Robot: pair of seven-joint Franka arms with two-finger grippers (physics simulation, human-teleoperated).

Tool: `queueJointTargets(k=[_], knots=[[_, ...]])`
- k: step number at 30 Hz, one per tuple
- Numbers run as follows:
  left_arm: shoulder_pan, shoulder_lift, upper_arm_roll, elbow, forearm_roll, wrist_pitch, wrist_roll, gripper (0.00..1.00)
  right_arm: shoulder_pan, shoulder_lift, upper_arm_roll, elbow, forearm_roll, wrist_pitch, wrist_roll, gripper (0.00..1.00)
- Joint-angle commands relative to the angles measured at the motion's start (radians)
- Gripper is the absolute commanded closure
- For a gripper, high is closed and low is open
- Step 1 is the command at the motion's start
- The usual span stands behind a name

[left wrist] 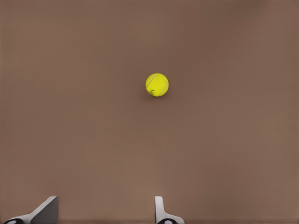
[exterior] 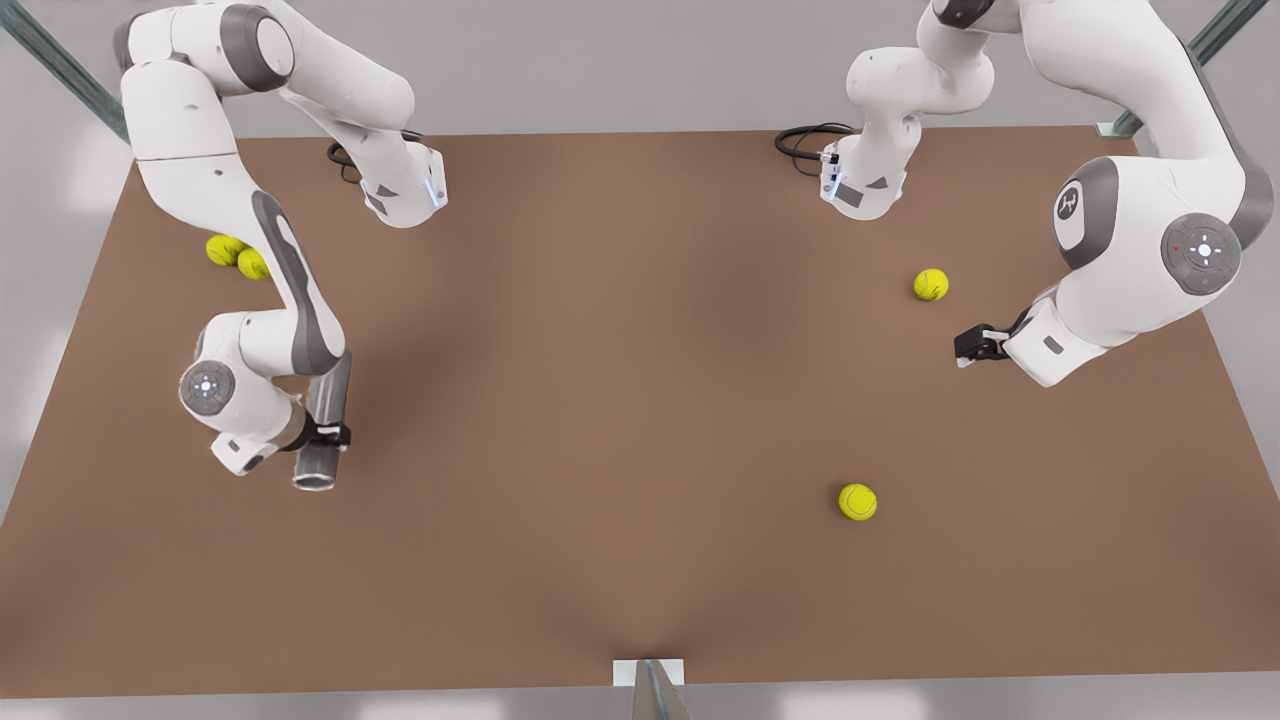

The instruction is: Put the tennis tube upright

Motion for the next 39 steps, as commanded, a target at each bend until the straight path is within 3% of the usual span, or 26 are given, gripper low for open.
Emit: queueJointTargets(k=[1,9,13,19,22,24,25,27,31,36,38,39], knots=[[0.002,-0.001,0.0,0.0,0.0,0.0,-0.004,0.0,0.043,0.003,0.001,0.04,-0.016,-0.031,-0.079,0.31],[0.002,0.002,0.0,0.0,0.0,0.007,-0.002,0.0,0.253,0.08,-0.001,0.216,-0.097,-0.031,-0.639,0.3],[0.002,0.002,0.0,0.0,0.0,0.007,-0.004,0.0,0.262,0.169,-0.001,0.336,-0.099,-0.029,-0.918,0.28],[0.008,0.008,0.0,0.0,0.002,0.017,-0.005,0.0,0.434,0.172,0.002,0.379,-0.087,-0.035,-0.995,0.29],[0.014,0.008,0.0,0.0,0.002,0.021,-0.005,0.0,0.454,0.172,0.075,0.38,-0.088,-0.035,-1.016,0.29],[0.014,0.008,0.0,0.0,0.002,0.021,-0.005,0.0,0.514,0.172,0.076,0.382,-0.088,-0.035,-1.016,0.29],[0.014,0.008,0.0,0.0,0.002,0.021,-0.005,0.0,0.529,0.172,0.076,0.383,-0.09,-0.031,-1.016,0.35],[0.014,0.008,0.0,-0.001,0.002,0.021,-0.005,0.0,0.596,0.173,0.078,0.413,-0.088,-0.029,-1.007,0.3],[0.014,0.005,0.0,0.0,0.002,0.023,-0.005,0.0,0.699,0.204,0.078,0.432,-0.093,-0.021,-1.004,0.3],[0.017,0.01,0.0,0.0,0.0,0.03,-0.005,0.0,0.836,0.376,0.05,0.688,-0.094,-0.095,-0.897,0.16],[0.023,0.014,0.0,-0.001,0.0,0.035,-0.005,0.0,0.928,0.492,0.012,0.908,-0.093,-0.224,-0.849,0.09],[0.023,0.014,0.0,0.0,0.0,0.035,-0.005,0.0,0.991,0.518,-0.051,0.945,-0.091,-0.227,-0.815,0.07]])
